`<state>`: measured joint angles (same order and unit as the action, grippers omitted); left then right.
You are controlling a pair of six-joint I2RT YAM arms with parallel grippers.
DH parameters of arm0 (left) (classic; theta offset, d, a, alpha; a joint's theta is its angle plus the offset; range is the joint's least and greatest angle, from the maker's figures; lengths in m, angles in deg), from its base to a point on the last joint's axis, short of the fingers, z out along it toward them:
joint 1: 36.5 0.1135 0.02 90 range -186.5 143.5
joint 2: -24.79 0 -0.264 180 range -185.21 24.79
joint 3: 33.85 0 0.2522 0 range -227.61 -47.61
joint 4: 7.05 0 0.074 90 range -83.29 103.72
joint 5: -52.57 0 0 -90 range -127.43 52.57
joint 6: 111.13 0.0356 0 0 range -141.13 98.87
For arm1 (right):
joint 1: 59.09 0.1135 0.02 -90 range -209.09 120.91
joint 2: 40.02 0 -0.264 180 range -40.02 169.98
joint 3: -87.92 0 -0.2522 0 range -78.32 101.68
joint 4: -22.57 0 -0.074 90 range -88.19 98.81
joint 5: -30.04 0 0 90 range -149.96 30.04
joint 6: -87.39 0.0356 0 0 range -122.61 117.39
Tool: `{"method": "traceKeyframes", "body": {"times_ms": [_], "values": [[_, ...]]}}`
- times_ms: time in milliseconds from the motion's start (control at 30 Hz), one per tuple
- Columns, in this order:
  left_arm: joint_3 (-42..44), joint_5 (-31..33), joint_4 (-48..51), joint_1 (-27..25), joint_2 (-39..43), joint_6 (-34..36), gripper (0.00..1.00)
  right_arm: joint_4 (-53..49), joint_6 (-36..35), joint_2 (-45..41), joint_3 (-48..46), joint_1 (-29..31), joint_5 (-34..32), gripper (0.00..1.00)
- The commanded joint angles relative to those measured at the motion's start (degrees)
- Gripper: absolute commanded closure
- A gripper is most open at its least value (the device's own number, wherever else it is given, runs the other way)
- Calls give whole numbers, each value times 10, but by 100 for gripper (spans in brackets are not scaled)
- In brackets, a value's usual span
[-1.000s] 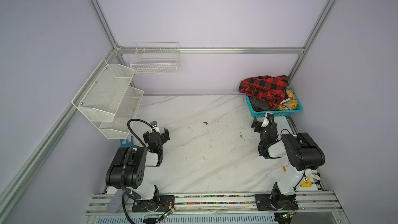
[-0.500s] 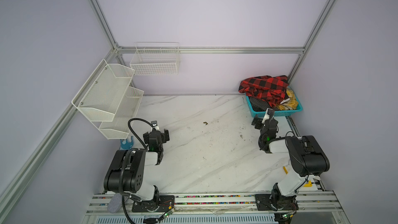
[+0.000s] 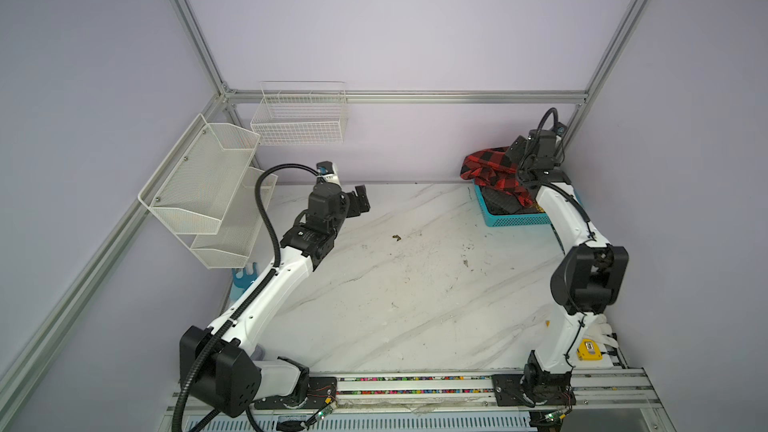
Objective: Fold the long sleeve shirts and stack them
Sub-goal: 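Reach the right gripper into the teal basket and grasp the red-black check shirt, then lift the check shirt out of the basket with the right gripper onto the table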
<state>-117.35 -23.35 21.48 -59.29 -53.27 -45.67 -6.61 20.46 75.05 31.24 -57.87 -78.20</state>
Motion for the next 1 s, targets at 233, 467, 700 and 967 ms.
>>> {"method": "traceKeyframes", "body": {"times_ms": [233,467,700,967], "values": [[34,-20,64,-35,-11,-6,0,-162,-37,141,134,-35,32,10],[52,-22,43,-46,-16,-18,0,-165,-56,222,202,-46,52,48],[33,-8,46,-49,-23,-21,4,-139,-70,187,195,-46,115,100],[-6,6,74,-49,-20,-52,10,-72,-45,-13,64,-39,232,100]]}}
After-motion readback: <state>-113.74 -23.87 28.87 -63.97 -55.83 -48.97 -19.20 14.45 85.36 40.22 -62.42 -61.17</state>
